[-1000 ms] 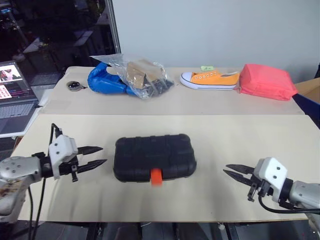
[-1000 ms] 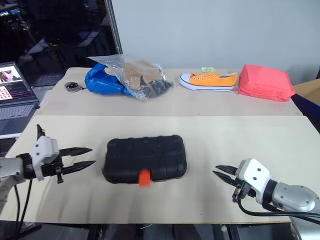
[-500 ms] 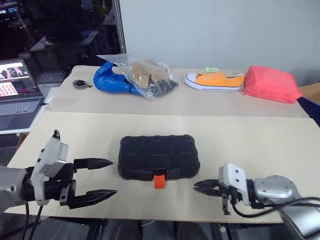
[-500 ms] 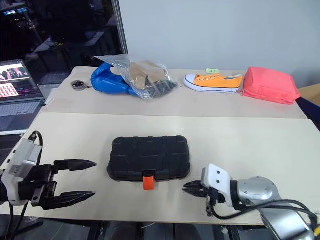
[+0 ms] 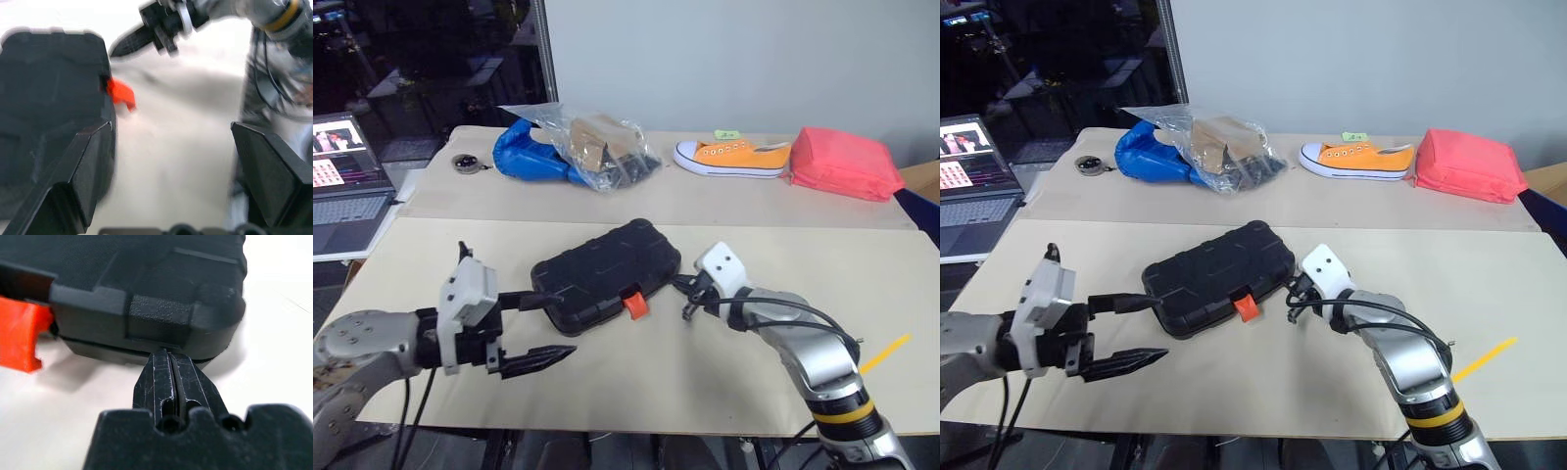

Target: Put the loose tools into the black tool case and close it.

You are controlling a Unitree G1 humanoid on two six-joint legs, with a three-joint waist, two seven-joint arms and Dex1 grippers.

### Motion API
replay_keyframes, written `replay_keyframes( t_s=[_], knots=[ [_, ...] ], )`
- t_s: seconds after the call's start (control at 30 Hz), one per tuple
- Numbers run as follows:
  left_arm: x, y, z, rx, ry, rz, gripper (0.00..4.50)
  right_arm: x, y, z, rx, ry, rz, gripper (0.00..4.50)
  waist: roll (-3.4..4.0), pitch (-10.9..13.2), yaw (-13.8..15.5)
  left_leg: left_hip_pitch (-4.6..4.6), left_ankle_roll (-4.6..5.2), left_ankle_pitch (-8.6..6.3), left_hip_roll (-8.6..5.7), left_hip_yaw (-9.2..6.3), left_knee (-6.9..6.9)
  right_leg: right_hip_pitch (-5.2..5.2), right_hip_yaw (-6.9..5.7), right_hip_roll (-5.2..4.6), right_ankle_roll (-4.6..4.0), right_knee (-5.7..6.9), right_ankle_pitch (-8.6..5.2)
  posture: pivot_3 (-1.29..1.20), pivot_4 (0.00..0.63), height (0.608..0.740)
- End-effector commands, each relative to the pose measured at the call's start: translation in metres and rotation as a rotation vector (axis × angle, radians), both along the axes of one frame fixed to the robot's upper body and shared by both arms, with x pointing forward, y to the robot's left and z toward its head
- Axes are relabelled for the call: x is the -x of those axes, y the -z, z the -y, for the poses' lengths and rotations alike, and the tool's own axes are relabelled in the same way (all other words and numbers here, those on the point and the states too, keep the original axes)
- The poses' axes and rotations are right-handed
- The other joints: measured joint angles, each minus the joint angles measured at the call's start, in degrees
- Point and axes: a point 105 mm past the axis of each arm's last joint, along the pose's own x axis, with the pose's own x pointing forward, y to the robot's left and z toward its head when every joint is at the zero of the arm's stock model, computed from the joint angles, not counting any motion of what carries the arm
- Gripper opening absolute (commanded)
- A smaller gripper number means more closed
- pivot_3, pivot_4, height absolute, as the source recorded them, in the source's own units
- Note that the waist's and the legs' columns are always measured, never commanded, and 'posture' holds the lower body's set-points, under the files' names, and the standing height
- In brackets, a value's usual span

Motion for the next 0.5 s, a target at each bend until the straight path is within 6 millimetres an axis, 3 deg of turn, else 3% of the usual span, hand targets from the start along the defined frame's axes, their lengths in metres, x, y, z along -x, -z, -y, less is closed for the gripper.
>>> replay_keyframes(
  t_s=[0.03, 0.07, 0.1, 0.17, 0.2, 0.23, 0.33, 0.5],
  knots=[
    [-0.020, 0.015, 0.004, -0.013, -0.056, -0.006, 4.19, 0.027, -0.021, -0.004, -0.063, -0.130, -0.040, 1.07, 0.05, 0.00, 0.09, -0.06, 0.00, 0.00, -0.04, 0.00, -0.02, -0.02, 0.00, -0.02, -0.06, 0.01, 0.03, 0.00, 0.150, 0.740],
    [-0.024, 0.019, 0.007, -0.011, -0.054, -0.009, 4.19, 0.036, -0.024, -0.006, -0.072, -0.171, -0.067, 1.28, 0.05, 0.00, 0.12, -0.07, 0.01, -0.02, -0.03, -0.01, -0.04, -0.03, -0.02, -0.02, -0.08, -0.01, 0.03, 0.00, 0.150, 0.740],
    [-0.028, 0.023, 0.009, -0.013, -0.056, -0.013, 4.19, 0.041, -0.026, -0.008, -0.080, -0.197, -0.087, 1.94, 0.05, 0.00, 0.15, -0.21, 0.02, -0.05, -0.04, -0.06, -0.03, -0.09, -0.08, -0.02, -0.09, -0.07, 0.04, 0.00, 0.150, 0.740],
    [-0.032, 0.035, 0.011, -0.035, -0.045, -0.032, 4.19, 0.049, -0.029, -0.015, -0.097, -0.233, -0.128, 2.21, 0.04, -0.01, 0.07, -0.32, 0.03, -0.07, -0.05, -0.07, -0.02, -0.15, -0.09, -0.03, -0.09, -0.09, 0.04, 0.00, 0.150, 0.740],
    [-0.032, 0.041, 0.011, -0.051, -0.032, -0.043, 4.19, 0.051, -0.029, -0.018, -0.101, -0.243, -0.148, 2.77, 0.03, -0.01, -0.03, -0.42, 0.03, -0.08, -0.06, -0.11, -0.01, -0.22, -0.10, -0.02, -0.09, -0.16, 0.05, 0.00, 0.150, 0.740],
    [-0.031, 0.046, 0.011, -0.061, -0.021, -0.056, 4.19, 0.052, -0.029, -0.021, -0.102, -0.245, -0.159, 3.04, 0.03, -0.01, -0.33, -0.44, 0.03, -0.08, -0.05, -0.12, -0.01, -0.23, -0.09, -0.02, -0.09, -0.16, 0.05, 0.00, 0.150, 0.740],
    [-0.032, 0.063, 0.004, -0.103, -0.002, -0.090, 4.19, 0.055, -0.017, -0.033, -0.081, -0.250, -0.207, 4.02, 0.05, -0.03, -0.22, -0.52, 0.04, -0.09, -0.05, -0.19, -0.01, -0.35, -0.09, 0.00, -0.10, -0.12, 0.06, 0.00, 0.150, 0.740],
    [-0.033, 0.071, -0.003, -0.125, 0.011, -0.088, 4.19, 0.054, -0.006, -0.042, -0.095, -0.188, -0.260, 4.02, 0.13, -0.09, -0.12, -0.45, 0.04, -0.08, -0.05, -0.14, 0.02, -0.31, -0.09, -0.01, -0.10, -0.05, 0.06, 0.00, 0.150, 0.740]
  ],
)
